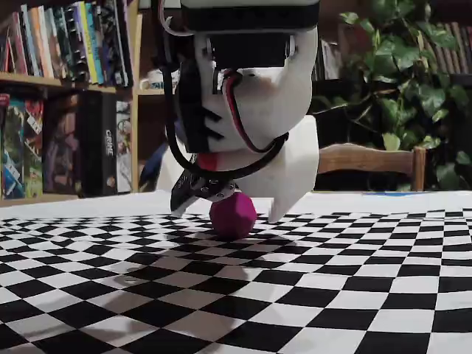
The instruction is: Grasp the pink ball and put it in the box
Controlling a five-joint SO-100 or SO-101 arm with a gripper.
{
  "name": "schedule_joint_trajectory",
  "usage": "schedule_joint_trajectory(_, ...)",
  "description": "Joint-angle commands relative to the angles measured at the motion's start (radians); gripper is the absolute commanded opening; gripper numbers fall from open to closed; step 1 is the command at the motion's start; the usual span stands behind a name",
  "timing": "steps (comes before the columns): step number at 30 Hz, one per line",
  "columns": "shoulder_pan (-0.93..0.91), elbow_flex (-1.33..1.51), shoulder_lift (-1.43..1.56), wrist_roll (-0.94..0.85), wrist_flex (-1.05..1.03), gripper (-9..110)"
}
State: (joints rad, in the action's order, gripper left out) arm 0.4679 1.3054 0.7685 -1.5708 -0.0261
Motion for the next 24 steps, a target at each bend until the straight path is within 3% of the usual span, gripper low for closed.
schedule_joint_trajectory(1,0.006,-0.057,0.009,-0.005,-0.006,36)
schedule_joint_trajectory(24,0.006,-0.057,0.008,-0.005,-0.017,36)
